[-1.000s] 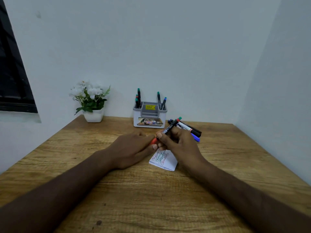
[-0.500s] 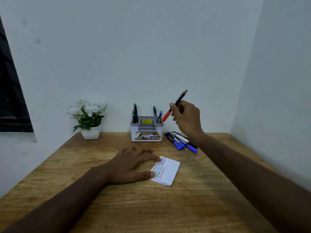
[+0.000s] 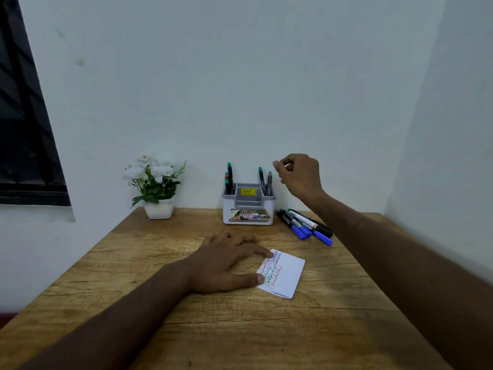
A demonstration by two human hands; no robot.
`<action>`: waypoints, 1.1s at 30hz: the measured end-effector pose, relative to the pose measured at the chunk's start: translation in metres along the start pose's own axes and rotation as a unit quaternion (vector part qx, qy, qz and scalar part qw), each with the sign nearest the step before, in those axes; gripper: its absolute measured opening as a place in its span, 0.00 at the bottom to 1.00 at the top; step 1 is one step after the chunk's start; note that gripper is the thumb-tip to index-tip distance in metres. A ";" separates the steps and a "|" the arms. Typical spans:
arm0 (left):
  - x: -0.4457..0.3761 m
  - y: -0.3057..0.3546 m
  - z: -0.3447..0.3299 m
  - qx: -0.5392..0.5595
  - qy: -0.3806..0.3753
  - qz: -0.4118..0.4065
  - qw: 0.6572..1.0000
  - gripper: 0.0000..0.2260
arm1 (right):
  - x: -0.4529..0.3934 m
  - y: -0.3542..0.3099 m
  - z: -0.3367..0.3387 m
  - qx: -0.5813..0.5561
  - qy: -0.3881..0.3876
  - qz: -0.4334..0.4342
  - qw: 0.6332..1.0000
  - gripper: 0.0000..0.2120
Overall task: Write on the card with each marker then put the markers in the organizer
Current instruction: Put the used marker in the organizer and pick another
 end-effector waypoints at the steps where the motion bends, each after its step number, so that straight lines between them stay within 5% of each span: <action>1: 0.000 -0.001 0.000 -0.001 0.001 -0.001 1.000 0.26 | 0.006 0.004 0.005 -0.001 0.005 -0.001 1.000 0.11; 6: 0.000 -0.002 0.000 -0.002 0.007 0.000 1.000 0.25 | 0.059 0.038 0.000 0.136 -0.101 0.013 0.985 0.03; 10: -0.001 -0.003 -0.001 -0.004 0.010 -0.001 1.000 0.25 | 0.099 0.056 -0.013 0.273 -0.198 0.039 0.941 0.12; 26: 0.004 0.015 0.010 0.013 0.053 -0.070 0.996 0.23 | 0.134 0.018 0.002 0.302 -0.239 0.048 0.922 0.13; 29: 0.007 0.021 0.014 0.041 0.074 -0.099 0.992 0.21 | 0.140 0.008 0.023 0.238 -0.215 0.056 0.946 0.09; 33: 0.004 0.021 0.013 0.071 0.077 -0.088 0.991 0.24 | 0.162 0.007 0.038 -0.086 -0.194 -0.058 0.975 0.03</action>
Point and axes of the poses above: each hand's wrist, its own x-axis away from the middle knuckle, its own z-axis out of the back of the hand, y = z × x, the point moved 9 cm from there along -x, towards the middle knuckle, and after that the axes turned 1 degree about -z, right-handed, at the moved point
